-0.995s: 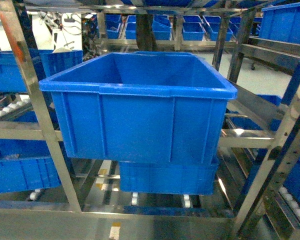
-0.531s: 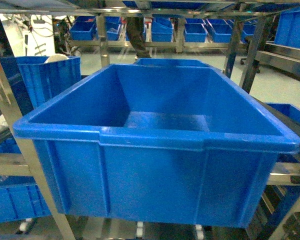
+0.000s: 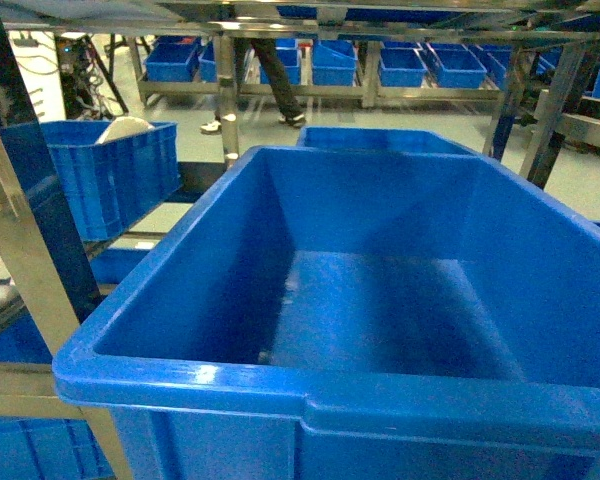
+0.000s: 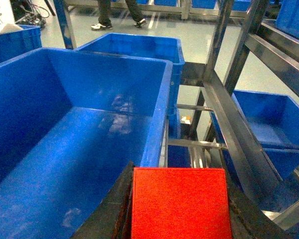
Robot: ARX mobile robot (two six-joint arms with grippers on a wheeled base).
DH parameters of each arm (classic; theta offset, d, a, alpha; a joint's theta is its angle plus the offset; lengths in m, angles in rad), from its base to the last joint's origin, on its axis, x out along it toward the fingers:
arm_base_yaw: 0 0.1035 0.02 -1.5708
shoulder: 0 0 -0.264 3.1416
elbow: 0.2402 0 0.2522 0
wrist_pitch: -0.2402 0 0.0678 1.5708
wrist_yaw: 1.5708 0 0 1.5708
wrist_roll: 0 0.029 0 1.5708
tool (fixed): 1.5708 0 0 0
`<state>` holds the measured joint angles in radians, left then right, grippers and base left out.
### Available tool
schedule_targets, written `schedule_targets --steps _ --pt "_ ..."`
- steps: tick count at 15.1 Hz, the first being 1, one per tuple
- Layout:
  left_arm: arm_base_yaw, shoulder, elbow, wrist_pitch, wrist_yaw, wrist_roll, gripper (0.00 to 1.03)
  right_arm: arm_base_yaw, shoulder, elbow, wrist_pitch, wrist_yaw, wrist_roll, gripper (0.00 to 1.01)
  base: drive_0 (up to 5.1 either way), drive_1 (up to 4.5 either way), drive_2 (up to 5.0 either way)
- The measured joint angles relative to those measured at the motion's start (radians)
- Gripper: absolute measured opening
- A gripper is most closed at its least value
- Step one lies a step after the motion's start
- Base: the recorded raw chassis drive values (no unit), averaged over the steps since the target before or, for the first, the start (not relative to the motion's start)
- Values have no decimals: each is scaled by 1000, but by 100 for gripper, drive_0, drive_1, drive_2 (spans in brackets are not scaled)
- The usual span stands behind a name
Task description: Place magnetic block on left shelf second layer
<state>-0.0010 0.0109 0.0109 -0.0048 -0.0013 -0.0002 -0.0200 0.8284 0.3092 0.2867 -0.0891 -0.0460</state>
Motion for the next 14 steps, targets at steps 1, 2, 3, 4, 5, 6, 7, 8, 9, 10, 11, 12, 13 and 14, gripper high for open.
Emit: schedule_targets --steps 1,2,3,4,5,6,7,8,9,10,11,12,13,14 --pt "0 0 0 1 0 0 98 3 1 3 -13 -7 3 33 0 0 0" --pt "0 0 0 1 0 0 98 24 23 20 -20 -16 22 33 0 0 0" --pt "0 0 0 1 1 0 98 68 83 61 -3 -16 48 33 0 0 0" --pt "0 0 0 1 0 0 98 103 132 94 -2 -17 66 33 0 0 0" --pt "0 0 0 1 0 0 98 139 185 121 -2 -26 85 33 0 0 0" --pt "0 0 0 1 0 0 98 187 267 147 10 -25 110 33 0 0 0" --pt "0 0 0 1 0 0 98 220 330 168 21 -16 128 33 0 0 0" --pt "0 0 0 1 0 0 98 261 422 209 55 4 143 33 0 0 0" --pt "0 0 0 1 1 0 98 277 461 231 69 17 146 33 0 0 0" --pt "0 0 0 1 1 0 98 280 475 238 74 21 148 33 0 0 0" --pt "0 0 0 1 0 0 98 289 503 254 88 29 151 33 0 0 0" --pt "0 0 0 1 0 0 98 296 531 270 98 35 154 33 0 0 0" --pt "0 0 0 1 1 0 98 305 574 295 117 43 155 33 0 0 0" --pt "0 0 0 1 0 0 98 311 603 310 134 50 155 33 0 0 0"
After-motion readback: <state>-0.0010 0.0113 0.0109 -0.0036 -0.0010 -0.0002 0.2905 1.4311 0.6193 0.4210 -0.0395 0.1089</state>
